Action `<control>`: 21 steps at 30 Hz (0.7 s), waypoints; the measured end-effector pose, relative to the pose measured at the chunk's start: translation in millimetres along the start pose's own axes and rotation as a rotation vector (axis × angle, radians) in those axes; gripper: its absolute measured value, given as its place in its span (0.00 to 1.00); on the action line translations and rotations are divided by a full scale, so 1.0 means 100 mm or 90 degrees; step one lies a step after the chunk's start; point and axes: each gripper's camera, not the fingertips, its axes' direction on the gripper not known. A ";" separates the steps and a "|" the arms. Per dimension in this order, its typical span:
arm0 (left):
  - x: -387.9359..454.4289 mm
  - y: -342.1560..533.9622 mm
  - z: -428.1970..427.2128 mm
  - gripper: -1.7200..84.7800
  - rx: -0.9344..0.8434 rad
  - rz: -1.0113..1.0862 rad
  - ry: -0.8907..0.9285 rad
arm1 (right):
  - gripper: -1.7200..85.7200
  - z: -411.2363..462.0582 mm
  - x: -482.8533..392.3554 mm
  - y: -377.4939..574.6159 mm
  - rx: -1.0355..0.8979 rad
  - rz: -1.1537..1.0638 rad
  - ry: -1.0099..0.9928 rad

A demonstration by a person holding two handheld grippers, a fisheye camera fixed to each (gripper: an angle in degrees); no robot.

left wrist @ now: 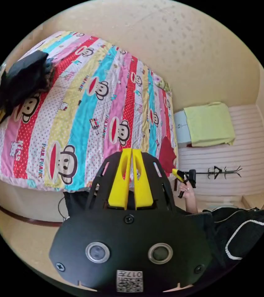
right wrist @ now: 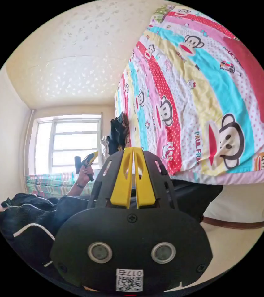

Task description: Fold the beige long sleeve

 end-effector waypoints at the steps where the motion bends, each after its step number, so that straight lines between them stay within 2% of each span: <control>1: -0.11 0.07 -0.12 0.01 0.017 -0.006 -0.003 | 0.02 0.24 -0.20 0.03 -0.014 0.005 0.016; 5: -0.70 0.44 -0.88 0.01 0.116 -0.002 -0.079 | 0.02 0.85 -1.18 -0.07 -0.053 -0.159 0.008; 9: -0.77 0.84 -1.71 0.01 0.242 0.113 -0.146 | 0.02 1.43 -2.69 -0.03 -0.112 -0.448 0.116; 13: -0.84 1.28 -2.35 0.01 0.356 0.209 -0.245 | 0.03 1.74 -3.91 0.48 -0.018 -0.714 0.157; 15: -1.00 1.53 -2.65 0.03 0.434 0.248 -0.293 | 0.03 1.84 -4.21 0.75 0.063 -0.779 0.144; 17: -1.18 1.68 -2.79 0.05 0.484 0.281 -0.292 | 0.03 1.95 -4.36 1.03 0.161 -0.814 0.114; 19: -1.40 1.77 -2.85 0.08 0.519 0.316 -0.257 | 0.04 2.13 -4.34 1.28 0.279 -0.790 0.057; 21: -1.83 1.77 -2.89 0.15 0.576 0.284 -0.126 | 0.06 2.32 -4.25 1.37 0.296 -0.755 0.020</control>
